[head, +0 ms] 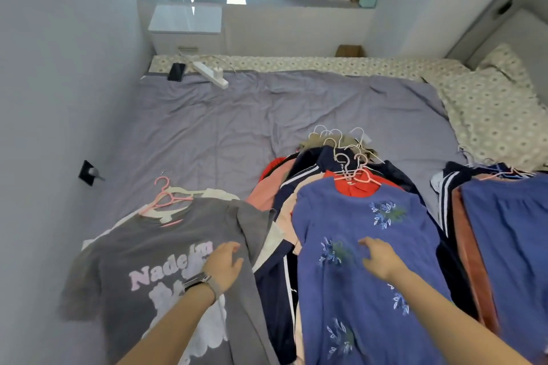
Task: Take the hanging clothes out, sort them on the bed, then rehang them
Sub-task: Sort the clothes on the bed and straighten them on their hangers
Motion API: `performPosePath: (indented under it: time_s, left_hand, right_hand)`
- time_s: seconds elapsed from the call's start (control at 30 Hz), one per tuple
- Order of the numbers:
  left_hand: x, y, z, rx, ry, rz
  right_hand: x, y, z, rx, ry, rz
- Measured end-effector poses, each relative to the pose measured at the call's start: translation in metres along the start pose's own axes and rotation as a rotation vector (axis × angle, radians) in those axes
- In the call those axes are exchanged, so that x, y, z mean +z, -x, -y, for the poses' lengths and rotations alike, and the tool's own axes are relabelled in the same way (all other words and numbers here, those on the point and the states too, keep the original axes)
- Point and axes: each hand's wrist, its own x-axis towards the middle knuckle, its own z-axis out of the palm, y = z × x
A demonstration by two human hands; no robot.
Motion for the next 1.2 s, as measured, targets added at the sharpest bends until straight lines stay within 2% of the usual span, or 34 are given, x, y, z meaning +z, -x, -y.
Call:
performPosePath:
  time_s: [0.2,0.3,0.4,0.57,0.7,0.83,0.97,1.2]
  left_hand:
    - [0.083,-0.059,-0.100,-0.046,0.058,-0.062]
    - [0.127,-0.093,-0.149,-0.142,0.129,-0.114]
    - [0.160,-0.115,-0.191,-0.167,0.129,-0.131]
    - [0.182,-0.121,-0.218,-0.238,0.182,-0.167]
    - [0.165,-0.121,-0.211,-0.380,0.298,-0.334]
    - [0.159,-0.110,-0.203,-0.424,0.261,-0.398]
    - [0.163,-0.097,-0.206,-0.422,0.244,-0.426]
    - [0.184,-0.070,-0.218,-0.335,0.246,-0.376]
  right_hand:
    - [-0.024,-0.085,-0.132,-0.016,0.049,0.039]
    - [-0.030,-0.127,-0.175,-0.054,0.015,0.050]
    - [-0.050,-0.162,-0.200,-0.118,-0.061,-0.011]
    - [-0.090,-0.223,-0.207,-0.138,-0.061,-0.073]
    - [-0.111,-0.276,-0.206,-0.079,-0.146,-0.108]
    - [-0.100,-0.315,-0.202,-0.065,-0.225,-0.066]
    - [-0.071,-0.311,-0.200,-0.041,-0.217,-0.033]
    - [-0.046,-0.235,-0.178,-0.226,-0.344,0.003]
